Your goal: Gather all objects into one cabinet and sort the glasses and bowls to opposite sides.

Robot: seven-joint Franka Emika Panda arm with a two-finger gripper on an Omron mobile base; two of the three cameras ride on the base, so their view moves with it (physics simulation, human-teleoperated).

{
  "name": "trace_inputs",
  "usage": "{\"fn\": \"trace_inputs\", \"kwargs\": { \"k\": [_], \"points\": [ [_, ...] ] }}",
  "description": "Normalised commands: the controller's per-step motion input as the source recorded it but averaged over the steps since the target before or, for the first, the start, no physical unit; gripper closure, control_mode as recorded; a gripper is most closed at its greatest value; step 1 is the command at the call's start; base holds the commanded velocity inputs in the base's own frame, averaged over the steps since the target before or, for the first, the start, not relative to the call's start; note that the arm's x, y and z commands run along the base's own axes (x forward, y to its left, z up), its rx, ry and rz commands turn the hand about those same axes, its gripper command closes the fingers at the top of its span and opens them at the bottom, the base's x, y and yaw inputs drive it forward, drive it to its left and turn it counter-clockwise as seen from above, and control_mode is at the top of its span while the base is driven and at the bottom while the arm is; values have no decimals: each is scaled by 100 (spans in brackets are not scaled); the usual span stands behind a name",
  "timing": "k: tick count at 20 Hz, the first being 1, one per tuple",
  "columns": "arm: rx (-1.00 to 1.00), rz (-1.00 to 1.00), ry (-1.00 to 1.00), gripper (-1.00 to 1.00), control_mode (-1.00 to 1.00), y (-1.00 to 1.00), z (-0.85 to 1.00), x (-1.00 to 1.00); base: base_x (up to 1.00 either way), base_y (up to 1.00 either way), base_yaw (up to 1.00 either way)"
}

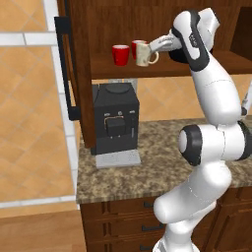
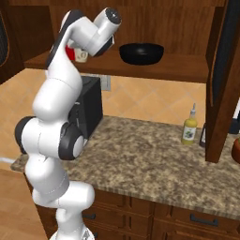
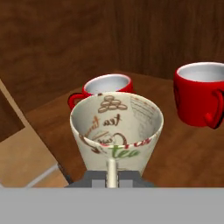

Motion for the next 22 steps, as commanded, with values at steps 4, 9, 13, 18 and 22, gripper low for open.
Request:
{"fn": "trace_inputs", "kwargs": {
  "k": [4, 9, 13, 18, 22],
  "points": [
    [-2, 0, 1, 100, -100, 3, -28, 31, 0, 0, 0],
    [-6, 0, 0, 100, -100, 6, -11, 36, 0, 0, 0],
    [-8, 0, 0, 100, -100, 2, -2, 39, 0, 0, 0],
    [-9, 0, 0, 100, -100, 11, 0, 29, 0, 0, 0],
    [-1, 0, 0, 100, -100, 0, 0, 19, 0, 0, 0]
  ]
}}
